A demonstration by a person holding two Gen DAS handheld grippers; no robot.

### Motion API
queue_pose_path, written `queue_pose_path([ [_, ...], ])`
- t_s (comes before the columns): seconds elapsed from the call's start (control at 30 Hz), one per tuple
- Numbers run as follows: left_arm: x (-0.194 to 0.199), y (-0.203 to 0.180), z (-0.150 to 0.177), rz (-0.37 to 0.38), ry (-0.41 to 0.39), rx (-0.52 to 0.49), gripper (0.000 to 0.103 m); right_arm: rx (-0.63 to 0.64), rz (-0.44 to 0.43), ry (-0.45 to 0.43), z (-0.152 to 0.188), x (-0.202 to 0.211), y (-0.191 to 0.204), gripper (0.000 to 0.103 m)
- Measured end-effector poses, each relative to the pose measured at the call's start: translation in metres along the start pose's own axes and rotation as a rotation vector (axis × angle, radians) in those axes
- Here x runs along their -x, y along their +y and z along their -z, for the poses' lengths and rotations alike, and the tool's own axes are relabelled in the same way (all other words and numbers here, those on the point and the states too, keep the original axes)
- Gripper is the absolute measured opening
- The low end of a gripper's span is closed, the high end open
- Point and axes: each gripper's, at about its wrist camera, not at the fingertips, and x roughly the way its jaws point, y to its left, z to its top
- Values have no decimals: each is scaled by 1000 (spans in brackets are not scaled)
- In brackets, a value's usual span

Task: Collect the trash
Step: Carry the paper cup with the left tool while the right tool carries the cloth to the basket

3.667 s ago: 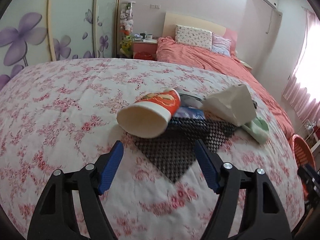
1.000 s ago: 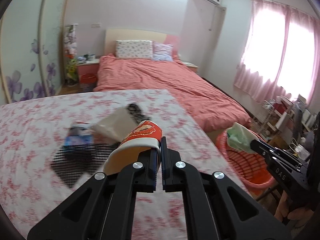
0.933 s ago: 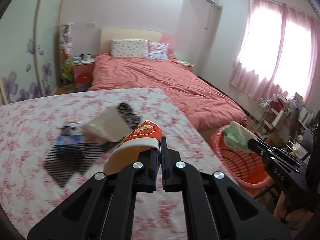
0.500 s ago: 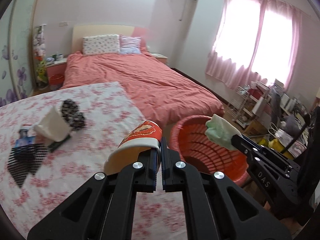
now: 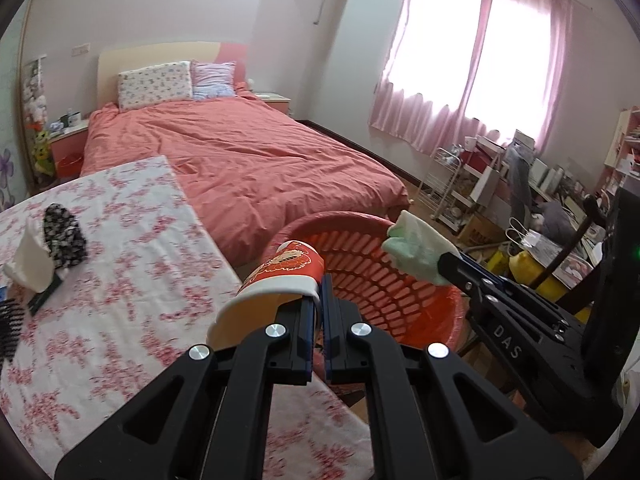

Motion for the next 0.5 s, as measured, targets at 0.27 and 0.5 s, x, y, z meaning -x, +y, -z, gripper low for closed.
queue_pose_path([
  [0.27,-20,-25,-5,53,16,-24,3,-44,18,-2,-3,-11,-21,8],
  [0.5,-40,-42,-6,86,38,-55,3,-105,30,-8,-12,-24,-45,8],
])
